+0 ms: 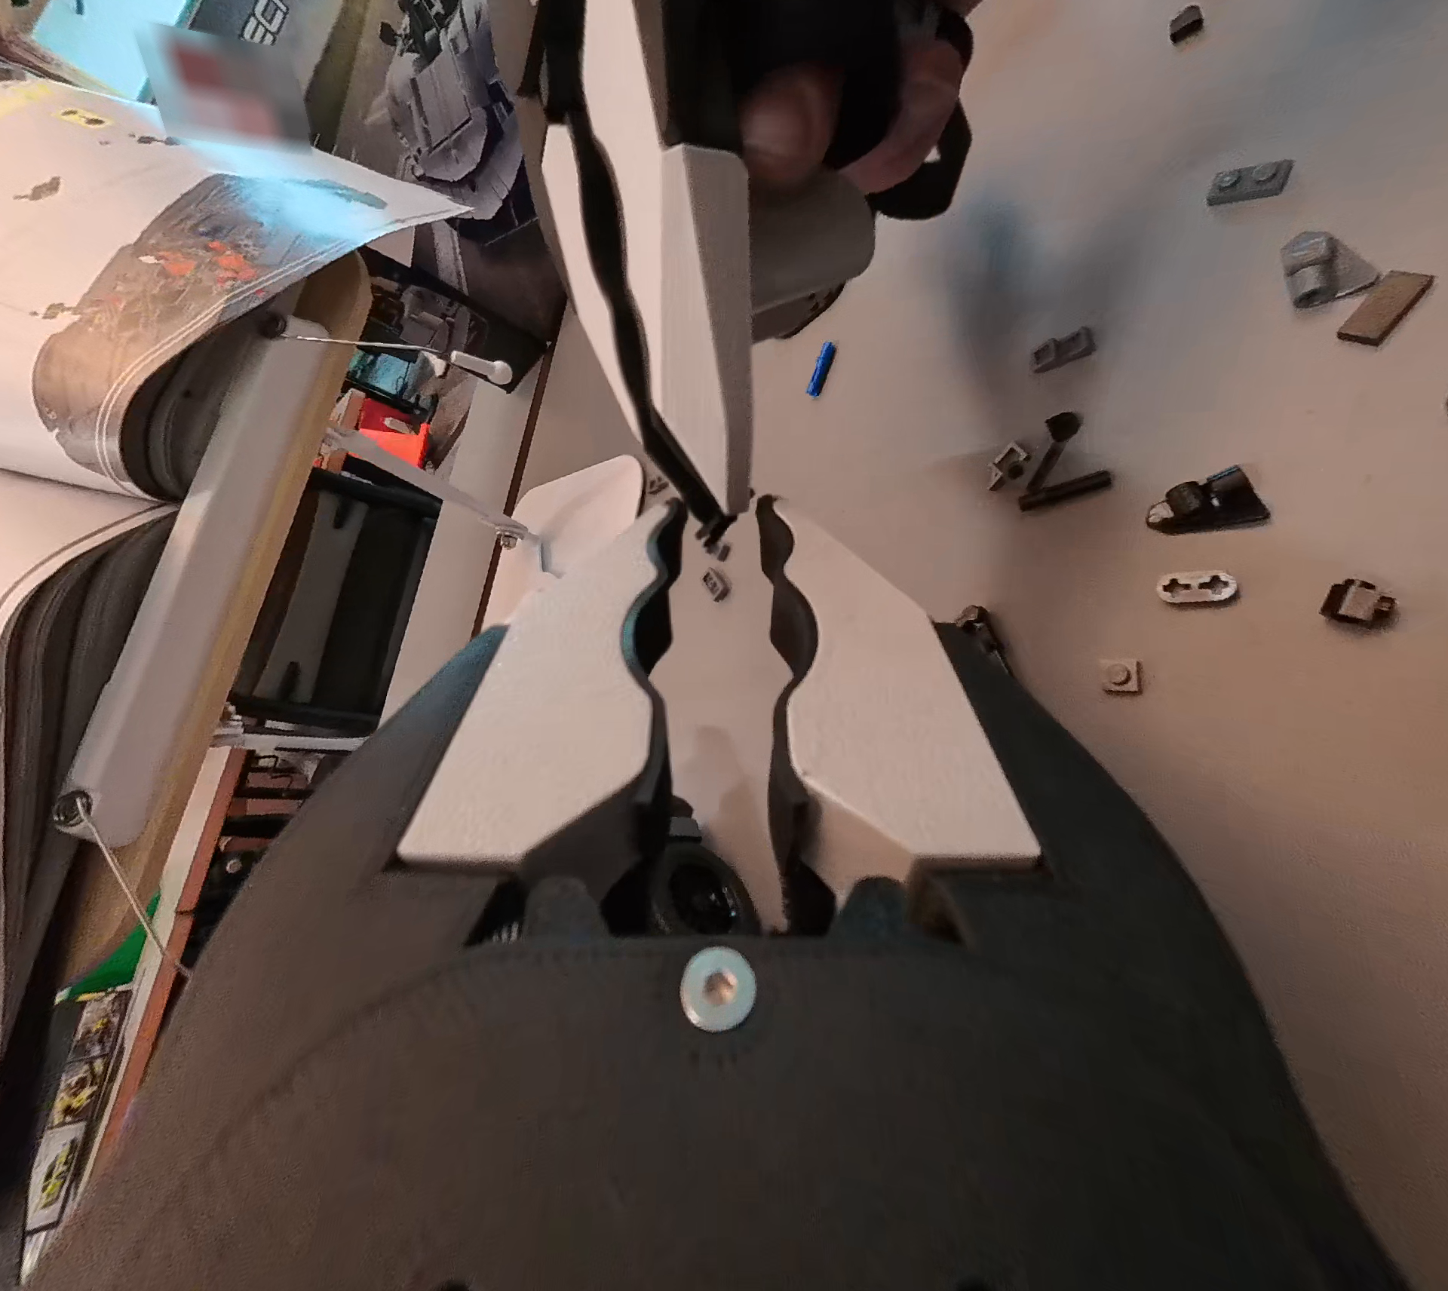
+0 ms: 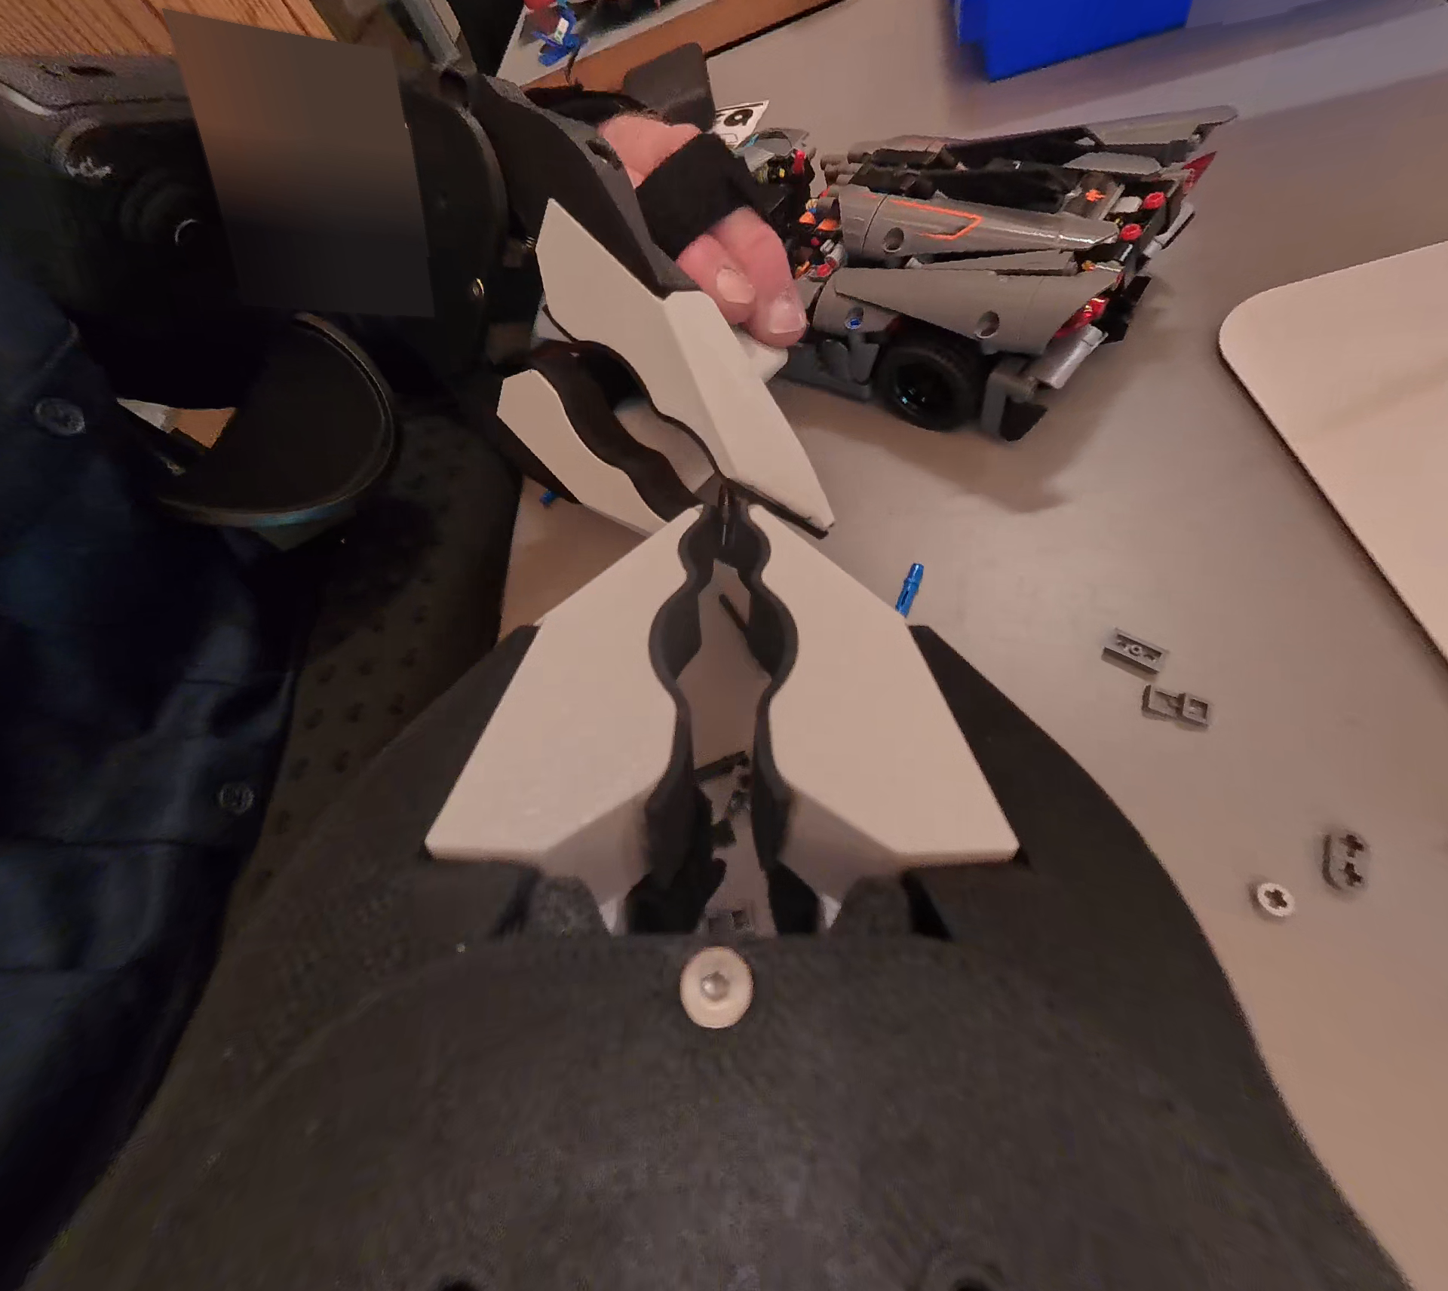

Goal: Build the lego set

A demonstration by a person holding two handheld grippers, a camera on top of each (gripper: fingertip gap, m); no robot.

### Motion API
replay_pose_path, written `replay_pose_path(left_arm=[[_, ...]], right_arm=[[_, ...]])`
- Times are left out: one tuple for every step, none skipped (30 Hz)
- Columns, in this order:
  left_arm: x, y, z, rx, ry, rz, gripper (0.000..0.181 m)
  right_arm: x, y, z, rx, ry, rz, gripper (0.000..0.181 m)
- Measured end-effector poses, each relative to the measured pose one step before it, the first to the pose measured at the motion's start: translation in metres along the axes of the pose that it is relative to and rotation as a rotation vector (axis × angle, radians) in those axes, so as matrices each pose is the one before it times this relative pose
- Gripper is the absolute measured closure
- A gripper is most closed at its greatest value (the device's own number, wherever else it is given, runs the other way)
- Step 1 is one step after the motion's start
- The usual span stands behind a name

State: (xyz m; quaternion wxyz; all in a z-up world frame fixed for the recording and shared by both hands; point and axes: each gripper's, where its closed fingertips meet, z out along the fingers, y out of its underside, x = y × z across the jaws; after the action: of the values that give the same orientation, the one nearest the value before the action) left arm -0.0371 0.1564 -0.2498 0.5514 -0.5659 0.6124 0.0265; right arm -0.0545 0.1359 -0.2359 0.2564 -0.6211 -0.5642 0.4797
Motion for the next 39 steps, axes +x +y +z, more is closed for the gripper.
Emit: replay_pose_path(left_arm=[[-0.00037, 0.00032, 0.00020, -0.0022, -0.0043, 0.0018, 0.166], [-0.00057, 0.00066, 0.00000, -0.0020, -0.0029, 0.0009, 0.168], [-0.00015, -0.00006, -0.00011, 0.0032, 0.0009, -0.0022, 0.168], [-0.00077, -0.00001, -0.00018, 0.0024, -0.0019, -0.0062, 0.168], [-0.00129, 0.00033, -0.00020, -0.0010, -0.0044, -0.0059, 0.168], [-0.00121, 0.00060, -0.00040, -0.0016, -0.0016, -0.0045, 0.170], [-0.00071, 0.00046, -0.00046, -0.0002, 0.0003, -0.0054, 0.173], [-0.00083, -0.00006, -0.00034, 0.0025, -0.0015, -0.0050, 0.173], [-0.00097, -0.00077, -0.00059, 0.0061, -0.0037, -0.0032, 0.174], [-0.00042, -0.00062, -0.00037, 0.0031, -0.0009, -0.0034, 0.176], [-0.00049, 0.00016, -0.00003, -0.0017, -0.0014, -0.0017, 0.176], [-0.00027, 0.00031, 0.00005, -0.0007, -0.0018, -0.0010, 0.176], [-0.00004, -0.00011, -0.00007, 0.0013, -0.0004, -0.0020, 0.176], [-0.00012, -0.00030, -0.00020, 0.0016, -0.0001, -0.0013, 0.177], [-0.00050, -0.00003, -0.00014, -0.0004, -0.0021, -0.0014, 0.177], [-0.00040, -0.00014, -0.00026, 0.0002, -0.0013, -0.0016, 0.178], [-0.00039, -0.00017, -0.00022, 0.0017, -0.0006, -0.0022, 0.178], [-0.00021, 0.00000, -0.00014, 0.0008, -0.0008, -0.0027, 0.179], [-0.00026, 0.00010, -0.00012, 0.0006, -0.0006, -0.0006, 0.179], [0.00013, 0.00017, -0.00016, 0.0000, 0.0004, 0.0000, 0.179], [-0.00007, 0.00026, -0.00019, -0.0008, -0.0002, -0.0003, 0.179], [0.00000, -0.00011, -0.00011, 0.0003, -0.0009, 0.0000, 0.180], [0.00007, -0.00009, -0.00012, 0.0002, -0.0001, 0.0006, 0.180], [0.00000, 0.00004, -0.00010, -0.0005, 0.0000, 0.0010, 0.180], [0.00022, 0.00030, -0.00001, -0.0012, 0.0009, 0.0007, 0.180], [0.00015, 0.00027, -0.00021, -0.0007, 0.0008, 0.0004, 0.181], [-0.00004, 0.00020, -0.00008, -0.0002, 0.0006, -0.0001, 0.180], [0.00002, 0.00006, -0.00004, -0.0001, 0.0005, -0.0017, 0.181], [-0.00019, 0.00006, 0.00007, -0.0004, -0.0011, -0.0024, 0.181], [-0.00024, -0.00016, 0.00011, 0.0006, -0.0024, -0.0009, 0.181], [-0.00028, 0.00003, 0.00007, 0.0000, -0.0020, -0.0010, 0.180], [-0.00099, 0.00011, -0.00018, -0.0002, -0.0062, -0.0002, 0.180], [-0.00121, 0.00013, -0.00027, 0.0009, -0.0067, -0.0011, 0.179], [-0.00125, 0.00011, -0.00028, 0.0020, -0.0036, -0.0059, 0.178], [-0.00137, -0.00015, -0.00032, 0.0054, -0.0031, -0.0103, 0.177], [-0.00166, -0.00024, -0.00025, 0.0068, -0.0048, -0.0136, 0.175], [-0.00232, 0.00036, -0.00017, 0.0043, -0.0073, -0.0168, 0.173], [-0.00270, 0.00065, -0.00030, 0.0031, -0.0086, -0.0163, 0.171], [-0.00278, 0.00060, -0.00042, 0.0022, -0.0085, -0.0127, 0.170]], right_arm=[[0.00029, -0.00017, 0.00037, 0.0054, -0.0014, 0.0026, 0.180], [0.00025, 0.00020, 0.00014, 0.0029, -0.0004, 0.0005, 0.180], [0.00001, -0.00037, 0.00008, 0.0045, -0.0011, 0.0008, 0.180], [0.00026, -0.00109, -0.00014, 0.0083, 0.0026, -0.0021, 0.180], [0.00040, -0.00148, -0.00047, 0.0094, 0.0050, -0.0060, 0.180], [-0.00014, -0.00104, -0.00056, 0.0066, 0.0000, -0.0031, 0.180], [-0.00071, -0.00129, -0.00077, 0.0073, -0.0059, 0.0038, 0.180], [-0.00036, -0.00157, -0.00089, 0.0110, -0.0051, 0.0061, 0.180], [-0.00042, -0.00094, -0.00059, 0.0082, -0.0046, 0.0029, 0.180], [-0.00046, -0.00038, -0.00008, 0.0029, -0.0021, -0.0030, 0.180], [0.00004, -0.00016, 0.00012, 0.0016, 0.0032, -0.0059, 0.180], [0.00015, -0.00018, 0.00011, 0.0012, 0.0025, -0.0016, 0.180], [-0.00017, -0.00011, -0.00011, 0.0015, -0.0020, 0.0027, 0.180], [-0.00015, -0.00042, -0.00023, 0.0044, -0.0040, 0.0037, 0.180], [-0.00015, -0.00062, -0.00027, 0.0076, -0.0047, 0.0055, 0.180], [-0.00022, -0.00077, -0.00028, 0.0084, -0.0067, 0.0082, 0.180], [-0.00018, -0.00053, -0.00026, 0.0081, -0.0078, 0.0097, 0.180], [0.00003, -0.00069, -0.00013, 0.0079, -0.0065, 0.0091, 0.180], [-0.00004, -0.00037, 0.00003, 0.0061, -0.0049, 0.0068, 0.180], [-0.00003, -0.00010, 0.00022, 0.0028, -0.0032, 0.0033, 0.180], [-0.00007, -0.00017, 0.00019, 0.0014, -0.0013, 0.0004, 0.180], [-0.00009, -0.00031, -0.00007, 0.0012, -0.0006, -0.0011, 0.180], [-0.00019, -0.00031, -0.00025, 0.0013, -0.0004, -0.0015, 0.180], [-0.00008, -0.00030, 0.00000, 0.0018, -0.0005, -0.0006, 0.181], [-0.00011, -0.00008, 0.00004, 0.0014, -0.0007, 0.0006, 0.181], [0.00005, -0.00006, 0.00021, 0.0013, -0.0007, 0.0004, 0.181], [0.00004, 0.00003, 0.00013, 0.0011, -0.0003, -0.0002, 0.181], [0.00010, 0.00003, 0.00002, 0.0000, 0.0008, -0.0011, 0.181], [0.00013, -0.00008, -0.00006, -0.0007, 0.0023, -0.0029, 0.181], [0.00007, -0.00009, -0.00024, -0.0008, 0.0034, -0.0050, 0.181], [0.00020, -0.00011, -0.00035, -0.0009, 0.0046, -0.0064, 0.181], [0.00030, -0.00042, -0.00076, 0.0002, 0.0056, -0.0067, 0.181], [0.00029, -0.00066, -0.00114, 0.0025, 0.0048, -0.0049, 0.181], [0.00037, -0.00134, -0.00128, 0.0076, 0.0025, -0.0014, 0.181], [0.00040, -0.00197, -0.00116, 0.0118, 0.0009, 0.0020, 0.181], [0.00064, -0.00188, -0.00095, 0.0114, 0.0027, 0.0017, 0.181], [0.00111, -0.00154, -0.00106, 0.0090, 0.0066, -0.0030, 0.181], [0.00119, -0.00192, -0.00140, 0.0108, 0.0102, -0.0094, 0.181], [0.00081, -0.00300, -0.00206, 0.0168, 0.0095, -0.0118, 0.181]])
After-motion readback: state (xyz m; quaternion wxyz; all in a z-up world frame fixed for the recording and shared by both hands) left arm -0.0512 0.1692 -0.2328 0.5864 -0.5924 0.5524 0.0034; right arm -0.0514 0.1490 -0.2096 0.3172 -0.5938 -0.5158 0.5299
